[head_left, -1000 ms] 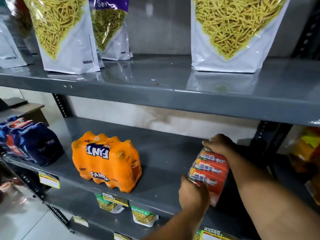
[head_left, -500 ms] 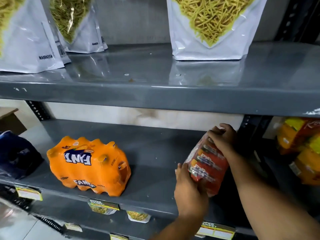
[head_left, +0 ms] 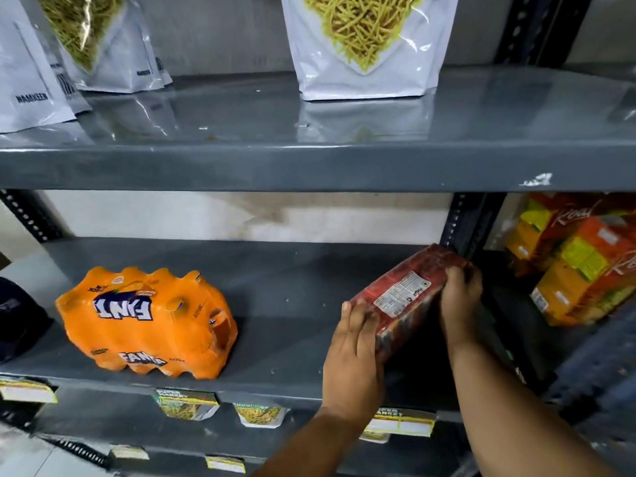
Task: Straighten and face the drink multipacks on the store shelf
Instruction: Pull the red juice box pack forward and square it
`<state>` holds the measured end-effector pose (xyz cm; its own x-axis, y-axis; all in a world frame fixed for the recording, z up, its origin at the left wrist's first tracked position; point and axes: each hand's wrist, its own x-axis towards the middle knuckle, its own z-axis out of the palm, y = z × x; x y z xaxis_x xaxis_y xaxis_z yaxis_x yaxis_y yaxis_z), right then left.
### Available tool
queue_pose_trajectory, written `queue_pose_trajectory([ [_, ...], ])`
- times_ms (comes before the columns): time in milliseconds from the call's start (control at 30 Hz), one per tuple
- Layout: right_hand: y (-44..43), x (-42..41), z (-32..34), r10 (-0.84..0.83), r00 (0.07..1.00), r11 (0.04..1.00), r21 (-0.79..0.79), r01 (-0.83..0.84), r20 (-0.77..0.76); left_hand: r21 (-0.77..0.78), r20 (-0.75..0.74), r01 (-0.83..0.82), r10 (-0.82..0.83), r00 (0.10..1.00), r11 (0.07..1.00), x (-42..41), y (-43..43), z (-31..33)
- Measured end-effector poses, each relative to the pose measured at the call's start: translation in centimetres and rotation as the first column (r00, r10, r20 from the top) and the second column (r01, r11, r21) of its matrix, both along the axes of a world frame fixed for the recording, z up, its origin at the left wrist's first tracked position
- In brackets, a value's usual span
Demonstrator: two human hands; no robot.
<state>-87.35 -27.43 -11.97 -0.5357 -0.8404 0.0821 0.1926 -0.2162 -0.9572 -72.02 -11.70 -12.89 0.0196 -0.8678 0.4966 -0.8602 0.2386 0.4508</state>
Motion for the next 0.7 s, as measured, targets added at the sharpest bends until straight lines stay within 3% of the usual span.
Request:
queue_pose_trajectory([
  [167, -1.0, -1.0, -0.4, 0.071, 0.991, 0.994, 0.073, -0.079, 0.109, 0.107, -0.35, 0.041, -0.001, 0.937, 0.993, -0.9, 0.4, 0.4],
  [333, -0.7, -1.8, 0.1, 0.154, 0.976, 0.985, 0.05, -0.164, 0.154, 0.329, -0.693, 0.134, 0.143, 0.707, 0.935, -1.0, -0.6, 1.4],
  [467, 0.4, -1.8, 0.1, 0.158, 0.973, 0.984, 0.054, -0.169, 0.167, 0.358, -0.701, 0.208, 0.115, 0.704, 0.91, 0.9, -0.9, 1.4],
  [700, 3.5, -1.8, -0.8, 0.127, 0.984, 0.991, 0.02, -0.13, 0.122, 0.288, -0.822, 0.449, -0.023, 0.569, 0.846, 5.8, -2.8, 1.8],
])
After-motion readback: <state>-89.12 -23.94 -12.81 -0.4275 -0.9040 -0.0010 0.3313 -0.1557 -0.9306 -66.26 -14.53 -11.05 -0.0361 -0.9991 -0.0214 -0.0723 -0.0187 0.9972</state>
